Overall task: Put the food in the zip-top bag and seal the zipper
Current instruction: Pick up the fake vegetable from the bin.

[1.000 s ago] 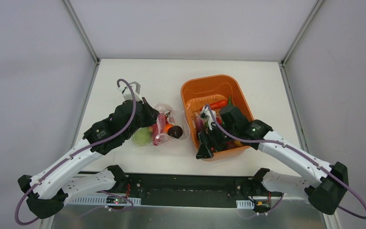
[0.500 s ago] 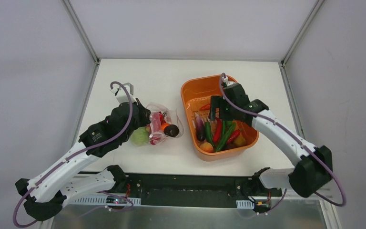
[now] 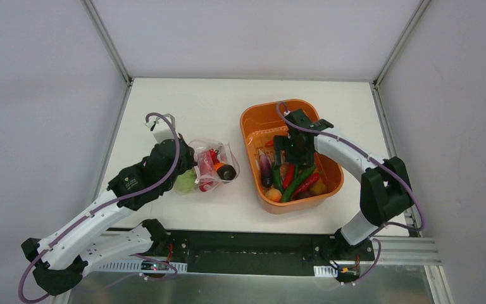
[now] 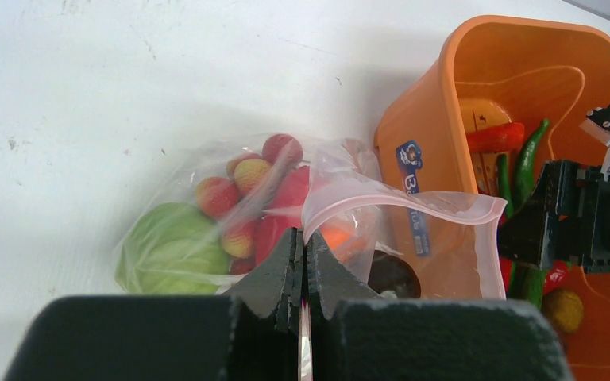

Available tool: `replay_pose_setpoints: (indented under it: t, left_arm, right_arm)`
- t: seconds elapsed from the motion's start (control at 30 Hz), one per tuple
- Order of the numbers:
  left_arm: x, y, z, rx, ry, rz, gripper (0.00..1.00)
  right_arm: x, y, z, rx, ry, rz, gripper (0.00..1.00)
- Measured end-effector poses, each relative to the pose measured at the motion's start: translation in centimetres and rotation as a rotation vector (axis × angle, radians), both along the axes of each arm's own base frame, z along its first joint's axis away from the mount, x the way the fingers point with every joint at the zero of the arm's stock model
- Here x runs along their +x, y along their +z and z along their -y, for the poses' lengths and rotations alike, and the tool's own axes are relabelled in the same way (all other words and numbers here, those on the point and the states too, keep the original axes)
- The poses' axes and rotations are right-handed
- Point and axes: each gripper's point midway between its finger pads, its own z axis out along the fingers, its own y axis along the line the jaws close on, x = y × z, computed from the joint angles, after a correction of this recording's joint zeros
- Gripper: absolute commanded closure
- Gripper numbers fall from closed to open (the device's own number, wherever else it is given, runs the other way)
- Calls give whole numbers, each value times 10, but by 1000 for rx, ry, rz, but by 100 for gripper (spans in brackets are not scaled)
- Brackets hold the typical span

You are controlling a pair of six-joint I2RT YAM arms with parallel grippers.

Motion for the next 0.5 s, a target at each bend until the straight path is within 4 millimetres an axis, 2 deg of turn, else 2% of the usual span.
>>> replay_pose_setpoints:
  t: [0.13, 0.27, 0.43, 0.5]
  left_arm:
    - [0, -4, 1, -18, 10, -9, 100]
    - [0, -11, 3, -29, 27, -33, 100]
    - [0, -18, 7, -53, 40, -63, 100]
    - [0, -21, 10, -65, 37, -77, 100]
  right_arm:
    - [-10, 10, -27, 151, 92, -2, 9]
    - [-4, 18, -47, 239, 152, 31, 8]
    - [20, 21, -70, 299, 188, 83, 11]
    - [35, 16, -79, 292, 203, 97, 16]
